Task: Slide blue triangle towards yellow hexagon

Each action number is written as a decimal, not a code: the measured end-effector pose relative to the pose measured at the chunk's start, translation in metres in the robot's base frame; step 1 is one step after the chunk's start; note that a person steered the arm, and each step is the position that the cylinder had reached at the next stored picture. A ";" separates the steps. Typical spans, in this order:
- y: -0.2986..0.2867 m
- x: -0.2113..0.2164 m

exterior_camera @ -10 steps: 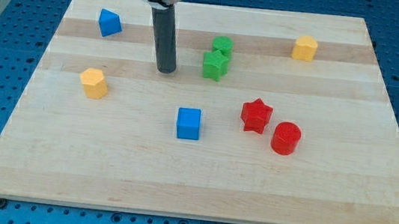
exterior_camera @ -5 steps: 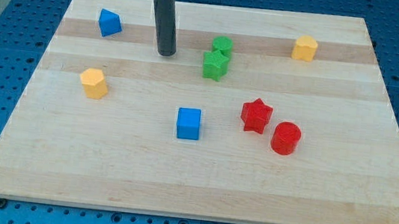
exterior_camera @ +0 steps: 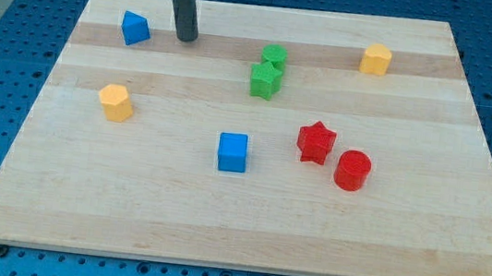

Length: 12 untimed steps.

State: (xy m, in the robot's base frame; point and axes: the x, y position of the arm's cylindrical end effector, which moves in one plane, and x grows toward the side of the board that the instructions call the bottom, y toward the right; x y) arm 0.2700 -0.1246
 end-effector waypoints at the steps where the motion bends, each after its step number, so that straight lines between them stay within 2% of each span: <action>1: 0.000 -0.033; 2: -0.017 -0.061; 3: -0.056 -0.063; 5: -0.097 -0.008; 7: -0.101 0.066; 8: -0.101 0.081; 12: -0.073 0.060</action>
State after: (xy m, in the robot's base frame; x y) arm 0.3303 -0.1974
